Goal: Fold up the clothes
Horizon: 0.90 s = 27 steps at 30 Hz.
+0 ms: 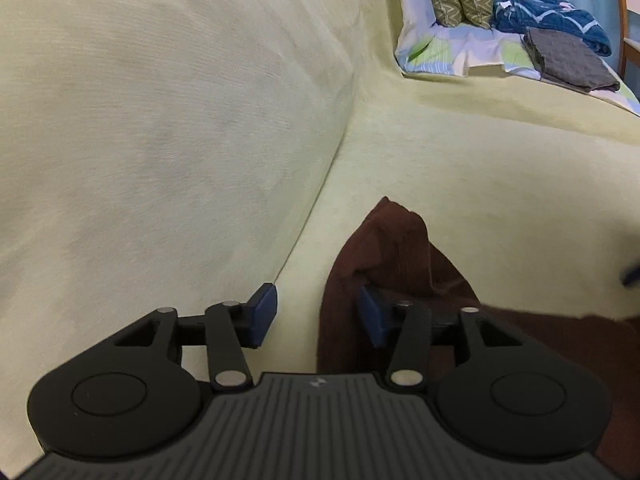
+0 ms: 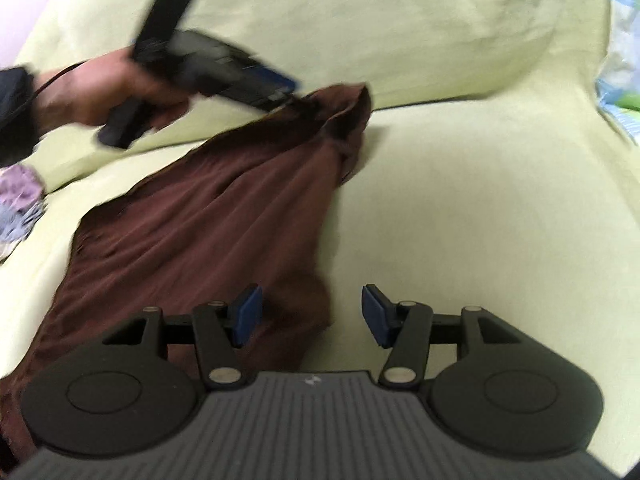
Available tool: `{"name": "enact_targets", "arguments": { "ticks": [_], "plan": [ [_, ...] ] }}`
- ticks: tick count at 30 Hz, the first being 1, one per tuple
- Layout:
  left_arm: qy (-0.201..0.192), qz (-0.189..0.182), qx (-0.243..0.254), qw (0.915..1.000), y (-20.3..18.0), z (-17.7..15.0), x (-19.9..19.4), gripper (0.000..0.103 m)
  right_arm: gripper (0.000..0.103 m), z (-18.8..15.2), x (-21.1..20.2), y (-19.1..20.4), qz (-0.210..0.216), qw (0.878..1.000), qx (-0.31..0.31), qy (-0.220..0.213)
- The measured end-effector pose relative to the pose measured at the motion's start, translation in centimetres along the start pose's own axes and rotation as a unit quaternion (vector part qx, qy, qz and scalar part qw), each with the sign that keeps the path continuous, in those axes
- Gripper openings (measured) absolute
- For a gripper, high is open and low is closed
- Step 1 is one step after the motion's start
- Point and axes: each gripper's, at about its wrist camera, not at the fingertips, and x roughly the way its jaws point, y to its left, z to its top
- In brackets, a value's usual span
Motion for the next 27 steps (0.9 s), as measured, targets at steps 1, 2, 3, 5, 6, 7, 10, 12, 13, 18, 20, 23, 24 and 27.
{"name": "enact_targets", "arguments": {
  "ticks": [1, 2, 3, 5, 6, 7, 10, 12, 13, 18, 20, 23, 24, 27],
  "plan": [
    [-0.001, 0.004, -0.006, 1.0, 0.4, -1.1, -1.3, 0.052, 0.05, 0.3, 0.5, -0.1, 0.0, 1.0, -0.001, 0.002],
    [-0.001, 0.008, -0.012, 0.9999, 0.9, -2.2, -2.6, 0.052, 0.05, 0.6, 0.9, -0.1, 0.0, 1.0, -0.003, 0.004],
    [-0.002, 0.012, -0.018, 0.9998, 1.4, -3.3, -4.0, 0.053, 0.049, 0.8, 1.3, 0.0, -0.001, 1.0, -0.01, 0.007],
    [0.007, 0.027, -0.039, 0.9988, 2.5, -6.2, -7.0, 0.056, 0.032, 0.9, 2.1, 0.7, 0.002, 0.999, -0.035, 0.015],
    [0.017, 0.035, -0.05, 0.998, 2.9, -7.8, -8.2, 0.057, 0.015, 0.8, 2.3, 1.1, 0.006, 0.999, -0.048, 0.02],
    [0.028, 0.043, -0.061, 0.9968, 3.3, -9.5, -9.5, 0.057, 0.009, 0.8, 2.4, 1.4, 0.01, 0.998, -0.057, 0.024],
    [0.062, 0.05, -0.094, 0.9923, 3.9, -14.6, -12.5, 0.057, 0.002, 0.8, 1.8, 2.1, 0.006, 0.996, -0.08, 0.033],
    [0.086, 0.048, -0.116, 0.9884, 4.0, -18.0, -14.2, 0.057, 0.0, 1.1, 0.8, 2.2, -0.01, 0.996, -0.086, 0.029],
    [0.094, 0.04, -0.122, 0.9873, 3.7, -19.4, -14.7, 0.057, 0.0, 1.4, 0.0, 2.4, -0.025, 0.995, -0.095, 0.025],
    [0.065, 0.016, -0.168, 0.9836, 2.9, -21.9, -15.5, 0.056, 0.001, 2.4, -4.3, 4.8, -0.109, 0.983, -0.147, 0.004],
    [0.053, -0.004, -0.189, 0.9806, 3.1, -21.9, -15.0, 0.056, 0.01, 2.2, -3.9, 5.4, -0.094, 0.984, -0.146, 0.041],
    [0.05, -0.052, -0.179, 0.9812, 2.4, -21.1, -13.9, 0.056, 0.027, 1.6, -2.8, 5.7, -0.081, 0.983, -0.143, 0.081],
    [0.066, -0.063, -0.152, 0.9843, 1.3, -20.6, -13.2, 0.055, 0.027, 1.5, -2.9, 5.9, -0.088, 0.983, -0.143, 0.08],
    [0.071, -0.067, -0.136, 0.9859, 0.0, -19.8, -12.7, 0.045, 0.028, 2.1, -3.2, 6.2, -0.087, 0.986, -0.124, 0.063]
  ]
}}
